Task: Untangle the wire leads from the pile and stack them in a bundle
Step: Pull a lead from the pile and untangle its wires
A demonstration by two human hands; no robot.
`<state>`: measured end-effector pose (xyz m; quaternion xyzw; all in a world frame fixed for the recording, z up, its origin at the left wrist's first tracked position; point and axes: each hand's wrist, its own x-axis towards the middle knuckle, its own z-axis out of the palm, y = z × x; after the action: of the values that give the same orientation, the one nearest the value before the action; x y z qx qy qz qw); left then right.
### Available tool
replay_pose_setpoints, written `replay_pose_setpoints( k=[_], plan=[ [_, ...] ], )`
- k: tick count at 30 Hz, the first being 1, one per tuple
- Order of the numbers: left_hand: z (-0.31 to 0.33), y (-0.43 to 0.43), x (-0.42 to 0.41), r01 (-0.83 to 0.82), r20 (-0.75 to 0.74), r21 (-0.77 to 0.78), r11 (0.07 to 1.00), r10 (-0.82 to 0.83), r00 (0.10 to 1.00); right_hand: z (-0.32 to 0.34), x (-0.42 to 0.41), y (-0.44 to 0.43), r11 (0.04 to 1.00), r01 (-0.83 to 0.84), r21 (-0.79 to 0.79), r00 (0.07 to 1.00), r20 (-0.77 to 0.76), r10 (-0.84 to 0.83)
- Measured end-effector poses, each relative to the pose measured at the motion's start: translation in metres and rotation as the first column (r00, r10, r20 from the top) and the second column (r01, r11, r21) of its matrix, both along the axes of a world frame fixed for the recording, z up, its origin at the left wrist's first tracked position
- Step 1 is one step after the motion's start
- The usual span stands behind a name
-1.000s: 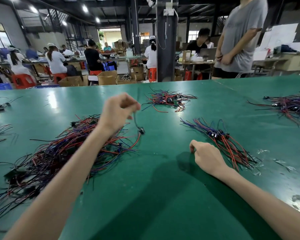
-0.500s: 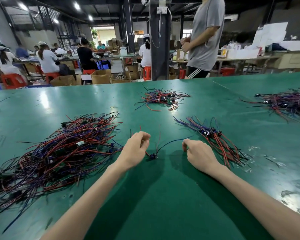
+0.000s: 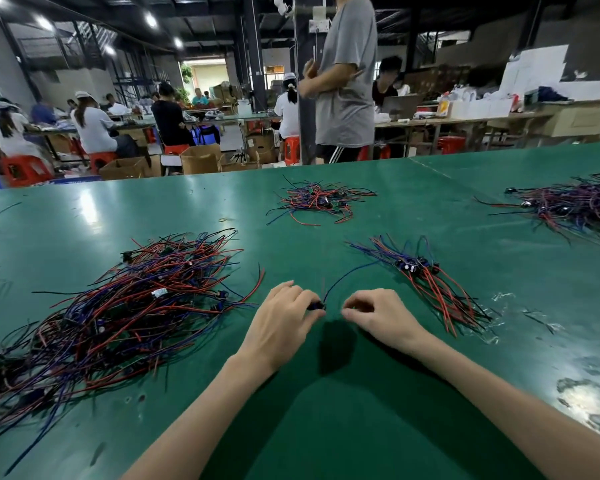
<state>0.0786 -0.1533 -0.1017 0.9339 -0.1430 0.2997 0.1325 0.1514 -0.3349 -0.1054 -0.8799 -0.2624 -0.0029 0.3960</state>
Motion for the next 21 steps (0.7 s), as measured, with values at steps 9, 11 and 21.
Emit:
replay_pose_setpoints(
  k=[9, 11, 21],
  plan=[
    [0.002, -0.01, -0.011, 0.082, -0.035, -0.06, 0.995, -0.084, 0.996, 0.006, -0.018, 0.013, 0.811, 0.045, 0.584, 0.874, -0.417, 0.251],
    [-0.003, -0.012, -0.01, 0.117, -0.056, -0.136, 0.984, -0.125, 0.991, 0.005, -0.018, 0.013, 0.797, 0.064, 0.601, 0.866, -0.43, 0.255],
    [-0.008, -0.016, -0.001, -0.072, -0.245, -0.647, 0.759, -0.117, 0.962, 0.002, -0.012, 0.014, 0.72, 0.125, 0.683, 0.914, -0.361, 0.184]
  ],
)
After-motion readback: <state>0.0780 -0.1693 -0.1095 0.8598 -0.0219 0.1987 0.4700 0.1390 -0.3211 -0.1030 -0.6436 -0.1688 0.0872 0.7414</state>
